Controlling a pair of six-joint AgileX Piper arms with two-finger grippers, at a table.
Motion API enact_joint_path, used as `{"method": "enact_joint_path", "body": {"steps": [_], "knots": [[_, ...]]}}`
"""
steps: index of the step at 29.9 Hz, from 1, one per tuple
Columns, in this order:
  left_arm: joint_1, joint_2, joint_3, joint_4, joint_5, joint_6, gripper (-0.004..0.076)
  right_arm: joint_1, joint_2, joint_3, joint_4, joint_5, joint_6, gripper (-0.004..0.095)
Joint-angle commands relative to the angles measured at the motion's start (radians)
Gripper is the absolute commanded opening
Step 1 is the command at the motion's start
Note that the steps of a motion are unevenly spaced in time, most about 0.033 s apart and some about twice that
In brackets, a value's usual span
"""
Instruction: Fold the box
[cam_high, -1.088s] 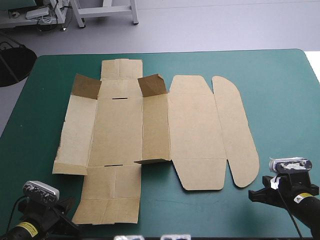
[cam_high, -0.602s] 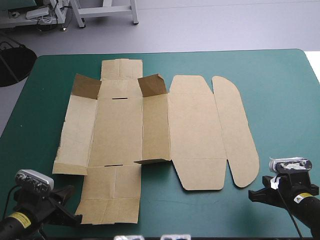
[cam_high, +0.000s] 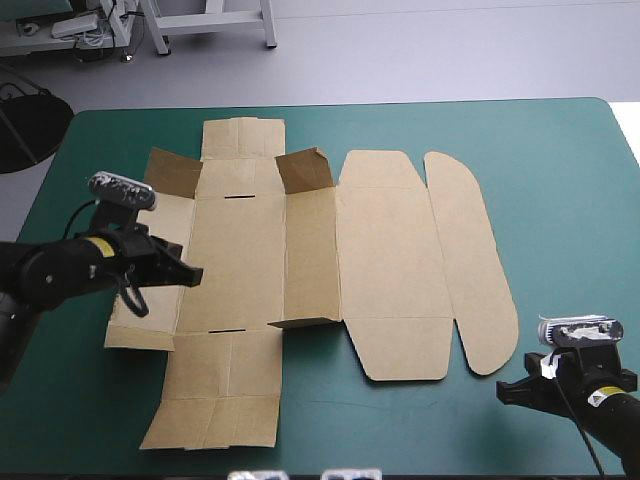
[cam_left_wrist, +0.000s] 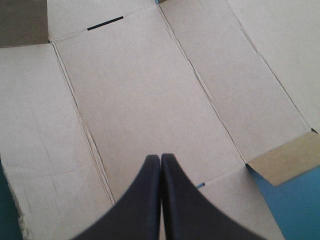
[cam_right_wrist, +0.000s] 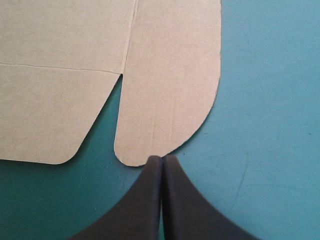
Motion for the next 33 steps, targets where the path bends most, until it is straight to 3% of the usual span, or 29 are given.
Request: {"method": "enact_joint_path", "body": {"steps": [1, 8, 22, 33], "knots": [[0.012, 0.087, -0.108, -0.017, -0.064, 0.002, -0.0009, 0.002, 0.005, -0.026, 0.016, -0.026, -0.011, -0.0018], [0.150, 0.216, -0.209, -0.035, -0.060, 0.002, -0.0009, 0.002, 0.005, -0.026, 0.012, -0.007, -0.011, -0.0018], [0.621, 0.323, -0.219, -0.263, 0.035, 0.173, -0.0009, 0.002, 0.005, -0.026, 0.012, -0.011, -0.011, -0.0018], [0.755, 0.480, -0.219, -0.286, 0.133, 0.190, -0.0009, 0.002, 0.005, -0.026, 0.012, -0.021, -0.011, -0.0018]]}}
